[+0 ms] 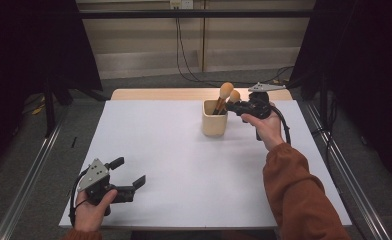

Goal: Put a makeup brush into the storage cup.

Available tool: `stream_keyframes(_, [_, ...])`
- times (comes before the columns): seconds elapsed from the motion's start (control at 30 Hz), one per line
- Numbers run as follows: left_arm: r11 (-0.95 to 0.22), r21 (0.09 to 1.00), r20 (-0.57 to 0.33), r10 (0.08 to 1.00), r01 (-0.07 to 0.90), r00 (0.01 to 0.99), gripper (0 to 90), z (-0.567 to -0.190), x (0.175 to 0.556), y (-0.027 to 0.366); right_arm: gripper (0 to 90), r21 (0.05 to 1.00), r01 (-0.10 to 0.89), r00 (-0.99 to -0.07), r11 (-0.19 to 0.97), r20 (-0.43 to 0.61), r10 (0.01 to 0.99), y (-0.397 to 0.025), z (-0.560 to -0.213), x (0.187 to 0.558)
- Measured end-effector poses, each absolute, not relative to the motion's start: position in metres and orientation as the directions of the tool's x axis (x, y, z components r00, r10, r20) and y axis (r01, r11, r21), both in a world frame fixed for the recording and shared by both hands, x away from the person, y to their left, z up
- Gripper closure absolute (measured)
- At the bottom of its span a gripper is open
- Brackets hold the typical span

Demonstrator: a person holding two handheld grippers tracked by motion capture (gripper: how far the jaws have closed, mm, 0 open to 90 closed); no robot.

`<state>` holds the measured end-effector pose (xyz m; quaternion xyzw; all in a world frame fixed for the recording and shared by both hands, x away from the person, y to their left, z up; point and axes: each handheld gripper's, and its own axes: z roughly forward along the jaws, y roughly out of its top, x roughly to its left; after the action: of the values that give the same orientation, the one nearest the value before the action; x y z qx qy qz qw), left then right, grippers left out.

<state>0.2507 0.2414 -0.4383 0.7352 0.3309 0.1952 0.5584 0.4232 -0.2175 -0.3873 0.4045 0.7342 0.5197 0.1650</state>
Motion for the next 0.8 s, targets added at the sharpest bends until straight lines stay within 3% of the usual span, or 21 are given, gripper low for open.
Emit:
stream_keyframes(0.4, [-0.161, 0.949, -0.082, 0.705, 0.271, 0.705, 3.2, -0.439, 0.251, 0.242, 72.6, 0.896, 0.430, -0.616, 0.110, 0.202, 0.761, -0.216, -0.402, 0.425])
stream_keyframes(0.6, [-0.158, 0.949, -0.085, 0.705, 0.272, 0.704, 3.2, -0.439, 0.252, 0.241, 64.0, 0.901, 0.426, -0.609, 0.084, 0.216, 0.763, -0.218, -0.405, 0.423])
stream_keyframes(0.8, [-0.144, 0.950, -0.098, 0.703, 0.277, 0.704, 3.1, -0.438, 0.252, 0.241, 44.9, 0.904, 0.421, -0.599, 0.073, 0.217, 0.771, -0.220, -0.410, 0.418])
